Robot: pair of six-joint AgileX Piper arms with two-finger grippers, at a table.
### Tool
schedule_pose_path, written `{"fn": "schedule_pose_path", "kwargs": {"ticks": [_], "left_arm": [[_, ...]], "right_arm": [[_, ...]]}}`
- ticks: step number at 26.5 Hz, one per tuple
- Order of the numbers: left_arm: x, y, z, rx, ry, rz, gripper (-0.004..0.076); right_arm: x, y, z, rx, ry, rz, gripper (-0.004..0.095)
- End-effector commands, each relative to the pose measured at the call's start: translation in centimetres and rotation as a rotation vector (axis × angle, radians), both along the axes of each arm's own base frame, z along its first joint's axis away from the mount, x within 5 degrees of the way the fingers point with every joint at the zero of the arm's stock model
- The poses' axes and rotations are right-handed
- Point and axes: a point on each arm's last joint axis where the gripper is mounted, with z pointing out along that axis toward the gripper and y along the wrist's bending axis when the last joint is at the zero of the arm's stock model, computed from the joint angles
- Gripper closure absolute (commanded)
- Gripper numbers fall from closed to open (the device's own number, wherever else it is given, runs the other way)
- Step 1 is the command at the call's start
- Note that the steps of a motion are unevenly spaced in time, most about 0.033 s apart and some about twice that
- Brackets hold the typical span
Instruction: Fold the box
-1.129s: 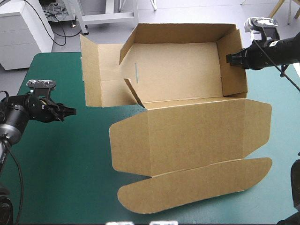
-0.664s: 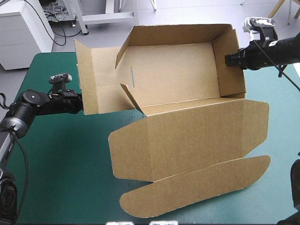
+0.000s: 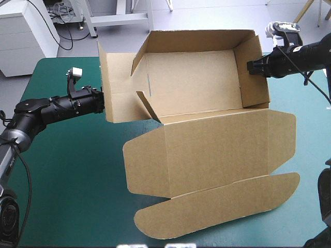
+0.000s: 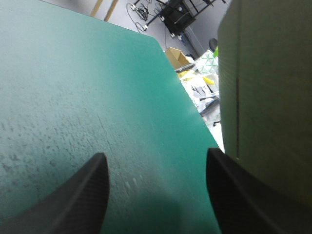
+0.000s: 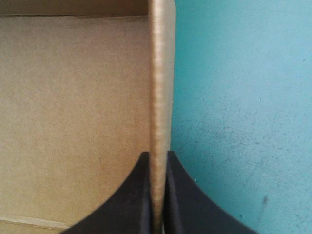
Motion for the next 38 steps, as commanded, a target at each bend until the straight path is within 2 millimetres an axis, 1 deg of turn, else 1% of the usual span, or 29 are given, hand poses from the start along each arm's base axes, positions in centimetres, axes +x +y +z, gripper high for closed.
{"fn": "schedule_pose_path", "kwargs": {"ticks": [1,3,4,6,8,11,13,16,23,33,38], "left_arm": [[-1.1,-0.5,3.1,-0.123,-0.078,-0.064,0.0279],[-1.4,-0.7,4.2,-0.188,-0.1,-0.111,0.0279],[-1.6,-0.8,5.3,-0.239,-0.129,-0.139,0.028],[-1.7,-0.9,7.0,-0.262,-0.167,-0.169,0.028],[-1.7,-1.0,7.8,-0.243,-0.196,-0.179,0.028],[-1.8,-1.4,8.5,-0.203,-0.205,-0.194,0.0279],[-1.9,-2.0,8.9,-0.19,-0.217,-0.216,0.0279],[-2.1,-2.7,9.3,-0.194,-0.226,-0.238,0.028],[-2.6,-4.0,11.4,-0.201,-0.263,-0.284,0.028],[-3.4,-4.7,14.3,-0.214,-0.31,-0.318,0.028],[-4.2,-4.9,16.3,-0.219,-0.353,-0.342,0.028]], "right_arm": [[-1.0,0.2,2.7,0.051,-0.112,-0.013,0.0922],[-0.9,0.2,2.6,0.052,-0.115,-0.016,0.0922],[-0.9,0.2,2.6,0.05,-0.116,-0.017,0.0922],[-0.9,0.1,2.6,0.045,-0.115,-0.019,0.0922],[-0.9,0.1,2.6,0.044,-0.115,-0.019,0.0922],[-0.9,0.1,2.6,0.043,-0.115,-0.02,0.0922],[-0.9,0.1,2.6,0.04,-0.115,-0.021,0.0922],[-0.9,0.1,2.6,0.038,-0.115,-0.021,0.0922],[-0.9,0.1,2.6,0.039,-0.121,-0.026,0.0922],[-0.8,0.1,2.7,0.039,-0.125,-0.028,0.0922],[-0.8,0.1,2.7,0.042,-0.125,-0.031,0.0922]]}}
